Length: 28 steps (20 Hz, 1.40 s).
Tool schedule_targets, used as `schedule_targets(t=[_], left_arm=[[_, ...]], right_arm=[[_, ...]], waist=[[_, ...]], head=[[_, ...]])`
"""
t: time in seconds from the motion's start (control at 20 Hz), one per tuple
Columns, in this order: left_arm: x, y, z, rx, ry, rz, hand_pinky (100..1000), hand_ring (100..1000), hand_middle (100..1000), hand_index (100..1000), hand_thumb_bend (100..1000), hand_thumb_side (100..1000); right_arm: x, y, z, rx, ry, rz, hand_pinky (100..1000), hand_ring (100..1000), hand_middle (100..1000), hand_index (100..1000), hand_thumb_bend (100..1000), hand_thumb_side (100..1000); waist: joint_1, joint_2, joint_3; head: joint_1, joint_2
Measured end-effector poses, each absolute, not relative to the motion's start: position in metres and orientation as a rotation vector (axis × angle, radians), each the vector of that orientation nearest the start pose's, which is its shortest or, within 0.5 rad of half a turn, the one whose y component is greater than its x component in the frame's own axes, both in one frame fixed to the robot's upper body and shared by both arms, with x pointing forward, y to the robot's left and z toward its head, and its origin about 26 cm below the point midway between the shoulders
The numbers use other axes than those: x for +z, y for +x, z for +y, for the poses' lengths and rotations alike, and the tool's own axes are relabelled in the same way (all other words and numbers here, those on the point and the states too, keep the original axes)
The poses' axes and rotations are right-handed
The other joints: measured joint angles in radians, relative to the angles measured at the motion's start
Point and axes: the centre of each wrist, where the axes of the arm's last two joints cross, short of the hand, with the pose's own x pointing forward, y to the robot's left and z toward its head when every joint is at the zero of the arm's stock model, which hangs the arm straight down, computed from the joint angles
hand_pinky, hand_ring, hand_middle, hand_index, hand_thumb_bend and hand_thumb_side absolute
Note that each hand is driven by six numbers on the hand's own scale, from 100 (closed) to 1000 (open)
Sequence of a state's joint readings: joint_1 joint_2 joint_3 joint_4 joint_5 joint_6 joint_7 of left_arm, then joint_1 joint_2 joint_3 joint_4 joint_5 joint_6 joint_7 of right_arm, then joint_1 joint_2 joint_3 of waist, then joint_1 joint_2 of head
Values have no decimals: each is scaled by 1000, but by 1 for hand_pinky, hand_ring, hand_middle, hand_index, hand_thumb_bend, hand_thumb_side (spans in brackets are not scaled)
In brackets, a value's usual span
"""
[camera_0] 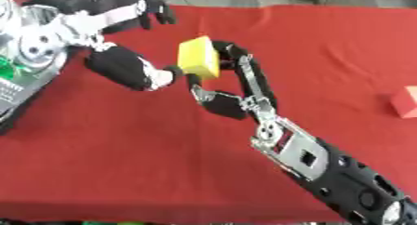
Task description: Pick up the objects with one hand, pass them to the other hand, and then place them into the box on the other side of the table.
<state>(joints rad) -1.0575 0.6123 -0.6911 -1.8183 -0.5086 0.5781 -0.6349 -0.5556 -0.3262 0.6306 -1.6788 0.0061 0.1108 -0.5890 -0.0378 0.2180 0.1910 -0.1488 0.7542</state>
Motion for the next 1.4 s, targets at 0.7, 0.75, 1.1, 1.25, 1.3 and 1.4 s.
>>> schedule_targets(t=[0.7,0.75,1.1,1.25,1.3,1.4], left_arm=[[287,337,95,-1709,709,-1453,803,794,805,882,372,458],[286,338,94,-1709,706,-1450,802,794,804,881,383,468],[284,339,92,-1722,696,-1443,805,797,805,878,433,490],[284,339,92,-1724,704,-1442,806,797,805,878,443,478],[283,339,92,-1724,708,-1440,805,797,804,876,444,478],[282,340,91,-1724,711,-1437,805,797,803,876,439,472]], right_arm=[[134,315,-105,454,-137,-2151,737,761,431,568,100,100],[134,315,-104,457,-135,-2154,737,760,431,568,100,100],[133,314,-101,471,-121,-2159,738,759,430,566,100,100],[134,314,-100,481,-119,-2170,738,757,430,566,100,100],[135,314,-100,485,-118,-2174,738,757,430,566,100,100],[135,314,-99,494,-119,-2181,738,757,430,565,100,100]], waist=[[-4,23,2],[-5,24,3],[-7,29,6],[-7,30,6],[-7,30,6],[-7,30,6]], head=[[5,-2],[5,-2],[5,-2],[5,-2],[5,-2],[6,-2]])
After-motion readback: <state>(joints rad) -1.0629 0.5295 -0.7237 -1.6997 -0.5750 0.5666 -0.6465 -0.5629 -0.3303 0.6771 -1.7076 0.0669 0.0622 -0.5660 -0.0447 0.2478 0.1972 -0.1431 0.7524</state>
